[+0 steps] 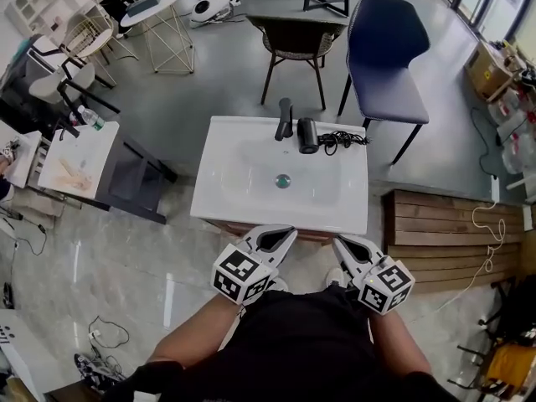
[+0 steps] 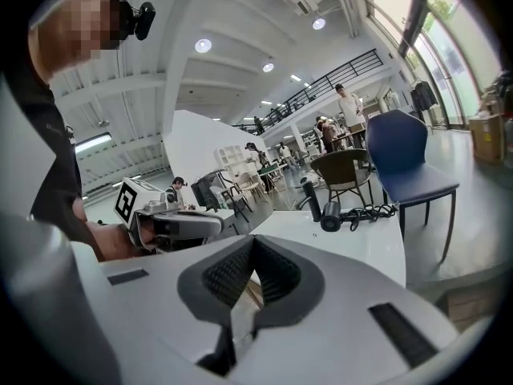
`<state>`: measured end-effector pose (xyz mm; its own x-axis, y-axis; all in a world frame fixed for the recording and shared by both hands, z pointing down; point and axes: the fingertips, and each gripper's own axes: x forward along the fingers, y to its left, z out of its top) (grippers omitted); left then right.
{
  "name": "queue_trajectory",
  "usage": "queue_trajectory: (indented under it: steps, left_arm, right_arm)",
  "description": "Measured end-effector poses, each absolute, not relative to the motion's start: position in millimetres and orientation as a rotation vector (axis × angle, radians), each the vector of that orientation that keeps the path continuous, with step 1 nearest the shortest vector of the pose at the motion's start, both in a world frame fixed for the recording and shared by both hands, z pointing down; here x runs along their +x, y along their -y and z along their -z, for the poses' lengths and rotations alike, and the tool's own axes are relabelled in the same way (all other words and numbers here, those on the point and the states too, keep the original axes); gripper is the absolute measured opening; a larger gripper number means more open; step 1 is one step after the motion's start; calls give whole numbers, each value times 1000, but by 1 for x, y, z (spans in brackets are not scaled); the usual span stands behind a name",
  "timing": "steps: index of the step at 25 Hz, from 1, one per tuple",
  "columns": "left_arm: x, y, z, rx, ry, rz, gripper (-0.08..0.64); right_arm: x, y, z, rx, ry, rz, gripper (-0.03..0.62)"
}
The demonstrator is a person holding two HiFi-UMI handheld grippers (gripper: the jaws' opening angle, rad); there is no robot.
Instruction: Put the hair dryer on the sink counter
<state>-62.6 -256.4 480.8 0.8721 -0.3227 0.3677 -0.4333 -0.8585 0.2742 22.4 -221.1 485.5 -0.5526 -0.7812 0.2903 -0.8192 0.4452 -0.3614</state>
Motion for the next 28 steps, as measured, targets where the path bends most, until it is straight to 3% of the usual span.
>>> queue_trajectory:
  steps: [28]
  left_arm:
    - [-1, 232, -482, 2629, 723, -408, 0]
  right_arm:
    - [75, 206, -490, 1214, 2647, -697, 3]
